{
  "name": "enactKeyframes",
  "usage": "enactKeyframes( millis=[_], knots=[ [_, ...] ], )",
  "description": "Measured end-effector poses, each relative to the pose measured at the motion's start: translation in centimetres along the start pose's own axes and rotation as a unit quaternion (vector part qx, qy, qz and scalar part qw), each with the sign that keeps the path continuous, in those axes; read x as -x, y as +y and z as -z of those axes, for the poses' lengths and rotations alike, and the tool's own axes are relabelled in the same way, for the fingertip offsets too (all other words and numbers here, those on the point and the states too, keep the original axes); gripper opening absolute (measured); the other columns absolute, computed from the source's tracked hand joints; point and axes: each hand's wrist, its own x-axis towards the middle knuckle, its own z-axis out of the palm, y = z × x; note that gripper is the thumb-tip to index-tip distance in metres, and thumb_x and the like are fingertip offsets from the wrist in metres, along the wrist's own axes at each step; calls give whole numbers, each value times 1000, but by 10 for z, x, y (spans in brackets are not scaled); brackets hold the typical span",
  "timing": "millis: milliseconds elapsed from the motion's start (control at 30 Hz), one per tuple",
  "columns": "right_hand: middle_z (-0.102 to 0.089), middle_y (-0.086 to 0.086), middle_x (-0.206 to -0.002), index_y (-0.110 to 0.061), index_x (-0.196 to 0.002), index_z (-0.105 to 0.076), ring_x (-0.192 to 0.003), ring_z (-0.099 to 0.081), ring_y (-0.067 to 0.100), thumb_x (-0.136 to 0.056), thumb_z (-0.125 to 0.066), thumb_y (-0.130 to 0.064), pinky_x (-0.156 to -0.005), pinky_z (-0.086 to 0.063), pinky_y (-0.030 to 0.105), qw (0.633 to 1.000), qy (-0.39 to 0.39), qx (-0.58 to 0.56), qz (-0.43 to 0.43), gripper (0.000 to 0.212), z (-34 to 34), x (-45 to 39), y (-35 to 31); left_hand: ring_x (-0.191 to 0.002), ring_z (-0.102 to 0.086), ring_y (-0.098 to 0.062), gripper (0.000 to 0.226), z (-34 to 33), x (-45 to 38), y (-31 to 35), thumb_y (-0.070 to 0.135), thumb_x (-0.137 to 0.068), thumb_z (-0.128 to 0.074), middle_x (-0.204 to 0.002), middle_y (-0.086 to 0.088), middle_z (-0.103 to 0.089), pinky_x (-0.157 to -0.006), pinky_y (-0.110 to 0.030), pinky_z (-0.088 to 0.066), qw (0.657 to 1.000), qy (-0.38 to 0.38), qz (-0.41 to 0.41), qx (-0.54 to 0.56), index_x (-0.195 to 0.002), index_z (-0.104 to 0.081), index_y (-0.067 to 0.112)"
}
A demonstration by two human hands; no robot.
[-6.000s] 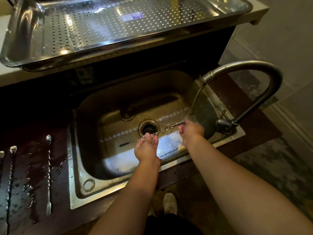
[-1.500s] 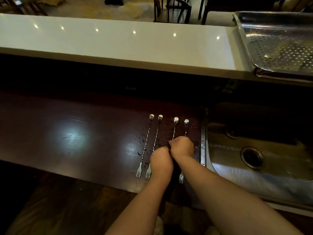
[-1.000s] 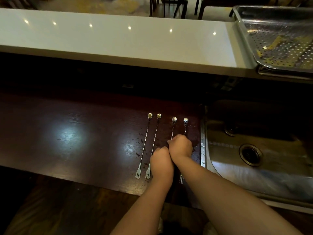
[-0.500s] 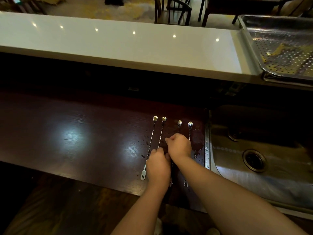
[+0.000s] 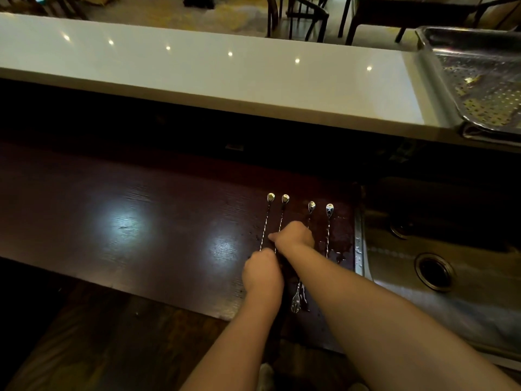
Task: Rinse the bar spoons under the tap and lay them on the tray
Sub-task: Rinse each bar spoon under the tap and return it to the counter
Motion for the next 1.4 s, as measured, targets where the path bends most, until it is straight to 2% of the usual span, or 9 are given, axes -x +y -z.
enactKeyframes(
  millis=[133, 433, 533, 700, 800, 900, 1067, 1200, 1400],
  knots=[
    [-68, 13, -118, -9, -109, -69, -110, -63, 30, -87, -67, -21, -84, -52, 32, 1000, 20, 15, -7, 26, -4, -1, 1, -103, -61, -31, 25, 1, -3, -2, 0, -91, -42, -109, -14, -66, -82, -37, -49, 1000, -15, -3, 8, -105, -62, 3],
    [-68, 14, -114, -7, -106, -67, -107, -64, 32, -88, -64, -21, -81, -52, 34, 1000, 15, 9, -4, 23, -7, 0, 4, -104, -61, -31, 25, 4, -8, -2, 3, -93, -40, -110, -14, -66, -82, -36, -48, 998, -37, 9, 41, -103, -62, 4],
    [-70, 15, -108, -5, -99, -68, -101, -65, 33, -88, -64, -25, -76, -51, 32, 1000, 14, 4, 13, 23, -9, 3, 7, -103, -62, -30, 25, 3, -7, 0, 2, -92, -40, -109, -13, -66, -81, -36, -48, 999, -41, 6, 36, -102, -63, 4],
    [-70, 13, -101, -9, -85, -64, -95, -66, 31, -87, -63, -23, -63, -39, 25, 999, 20, -19, 19, 14, -6, 5, 9, -100, -62, -29, 20, 3, -5, 1, 4, -92, -43, -106, -13, -66, -79, -35, -49, 998, -37, 11, 41, -99, -61, 5],
    [-70, 12, -95, -12, -66, -51, -89, -66, 31, -85, -63, -23, -61, -38, 26, 999, 28, -29, 24, 26, -4, 7, 10, -98, -63, -28, 18, 4, -4, 2, 4, -92, -43, -105, -12, -66, -76, -34, -48, 999, -31, 4, 39, -97, -61, 5],
    [-66, 11, -87, -11, -65, -50, -85, -64, 31, -84, -63, -23, -61, -39, 27, 998, 41, -39, 26, 26, 3, 8, 10, -97, -63, -28, 18, 9, -3, 9, 5, -91, -44, -104, -12, -67, -69, -31, -43, 999, -21, -7, 36, -96, -61, 5],
    [-61, 10, -80, -13, -65, -51, -79, -62, 30, -82, -64, -24, -60, -39, 27, 995, 66, -68, 28, 24, 33, 7, 15, -91, -64, -27, 15, 22, 1, 35, 7, -91, -47, -98, -11, -67, -64, -31, -41, 999, -10, -40, 27, -91, -61, 6],
    [-63, 8, -79, -9, -75, -62, -67, -54, 23, -83, -65, -26, -46, -30, 23, 988, 102, -111, 16, 19, 60, 8, 34, -95, -63, -29, 15, 24, 7, 64, 8, -91, -47, -100, -12, -67, -66, -32, -40, 997, -7, -81, -3, -92, -62, 7],
    [-58, 4, -74, -13, -73, -59, -69, -51, 22, -82, -67, -25, -54, -34, 24, 974, 144, -174, -15, 17, 108, 1, 86, -94, -64, -29, 17, 4, 26, 125, 8, -92, -46, -101, -11, -67, -66, -33, -43, 985, -11, -162, -64, -95, -62, 7]
  ],
)
